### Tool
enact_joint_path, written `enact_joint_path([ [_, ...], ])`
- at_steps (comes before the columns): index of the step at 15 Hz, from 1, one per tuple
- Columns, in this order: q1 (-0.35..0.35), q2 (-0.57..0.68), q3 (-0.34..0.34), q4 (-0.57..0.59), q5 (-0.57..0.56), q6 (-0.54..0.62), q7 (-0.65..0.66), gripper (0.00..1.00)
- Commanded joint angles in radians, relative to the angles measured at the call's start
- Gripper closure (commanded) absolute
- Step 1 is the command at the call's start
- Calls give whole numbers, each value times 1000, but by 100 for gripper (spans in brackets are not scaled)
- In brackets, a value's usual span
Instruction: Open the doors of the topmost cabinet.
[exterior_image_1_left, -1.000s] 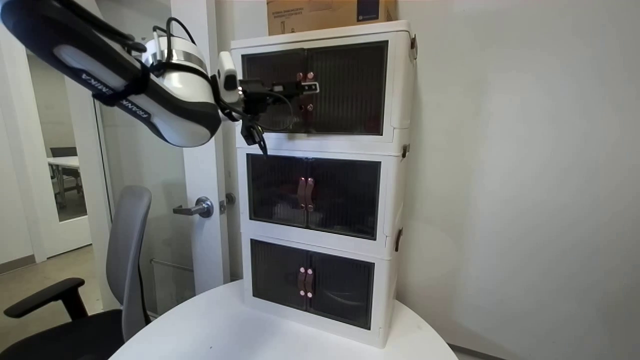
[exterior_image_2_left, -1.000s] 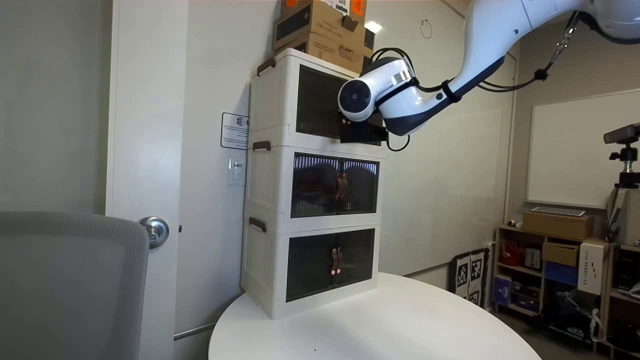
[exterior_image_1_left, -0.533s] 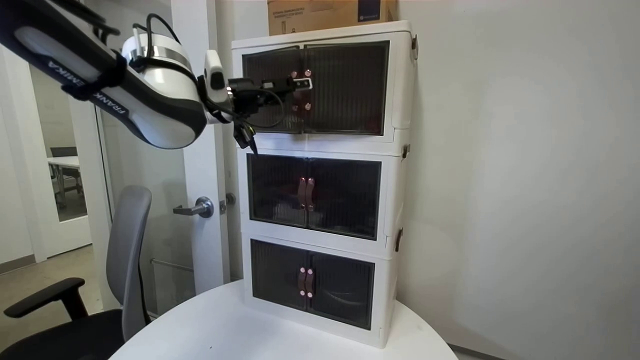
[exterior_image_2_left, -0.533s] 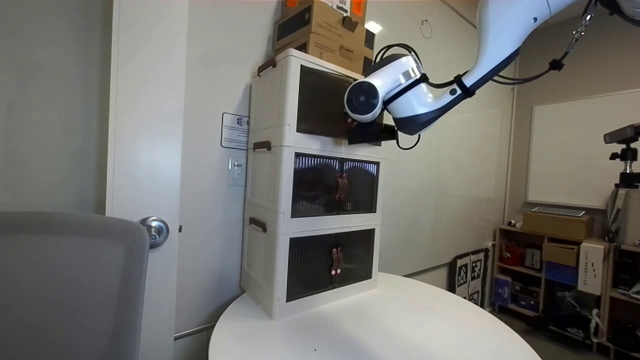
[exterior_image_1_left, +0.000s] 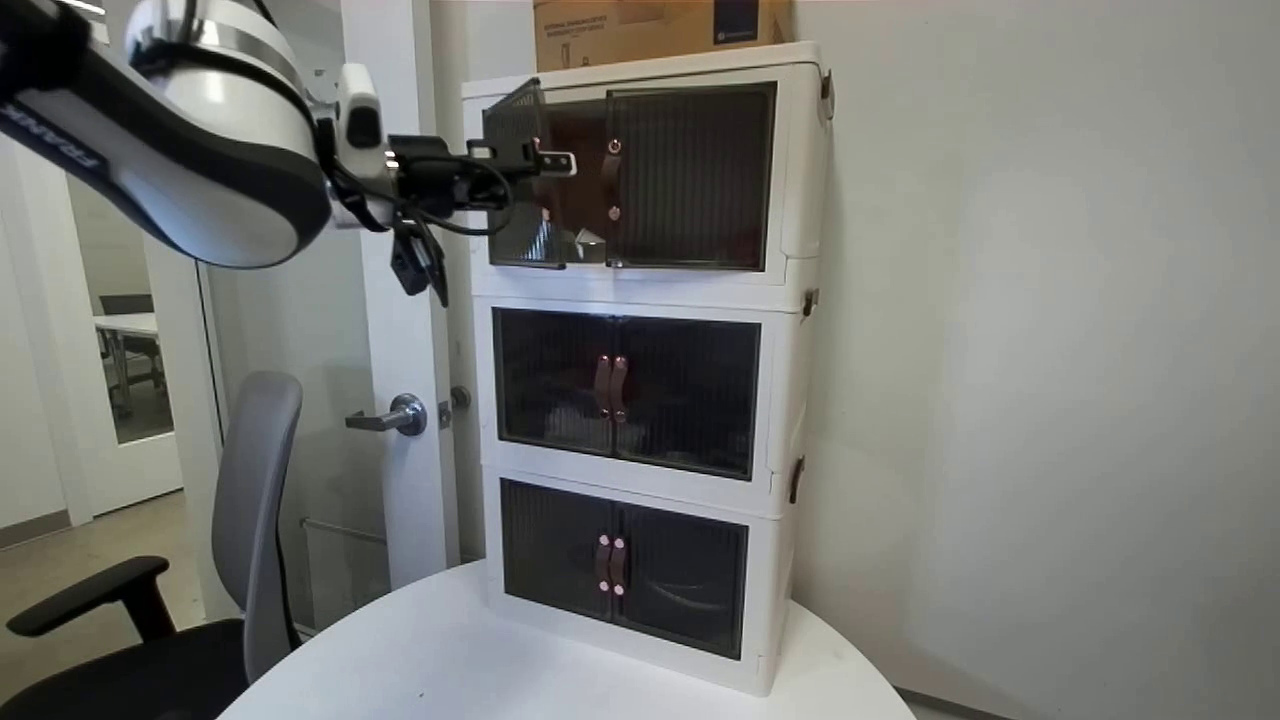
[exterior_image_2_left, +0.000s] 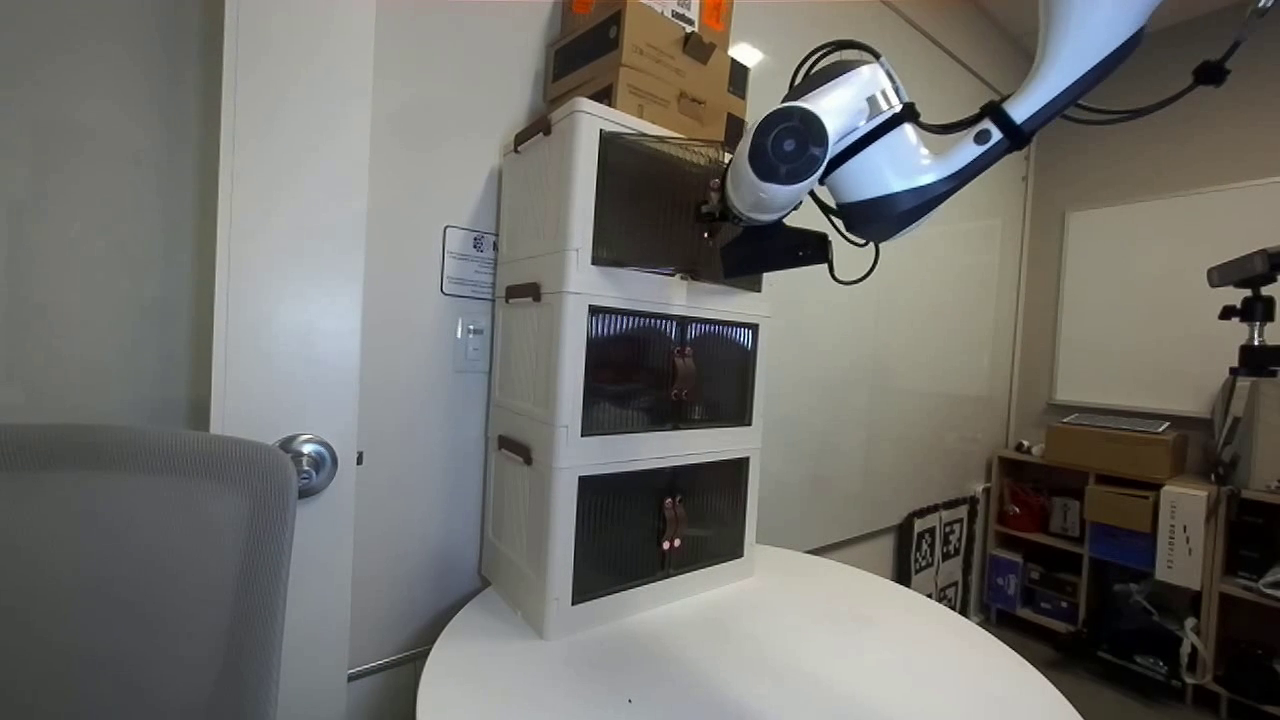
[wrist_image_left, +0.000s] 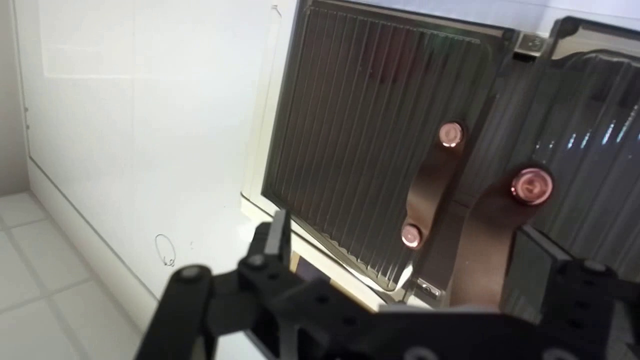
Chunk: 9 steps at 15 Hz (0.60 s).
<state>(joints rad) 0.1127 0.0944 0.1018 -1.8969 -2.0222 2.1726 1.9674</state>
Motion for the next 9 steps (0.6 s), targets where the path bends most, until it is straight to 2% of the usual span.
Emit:
enact_joint_path([
  [1,-23,-180,-7,-218,61,177,-35,0],
  [5,-2,-299,-23,-293,124,400,-74,0],
  [7,1,-321,-28,-298,115,444,-37,0],
  [9,-10,-312,-21,-282,75,433,32,0],
])
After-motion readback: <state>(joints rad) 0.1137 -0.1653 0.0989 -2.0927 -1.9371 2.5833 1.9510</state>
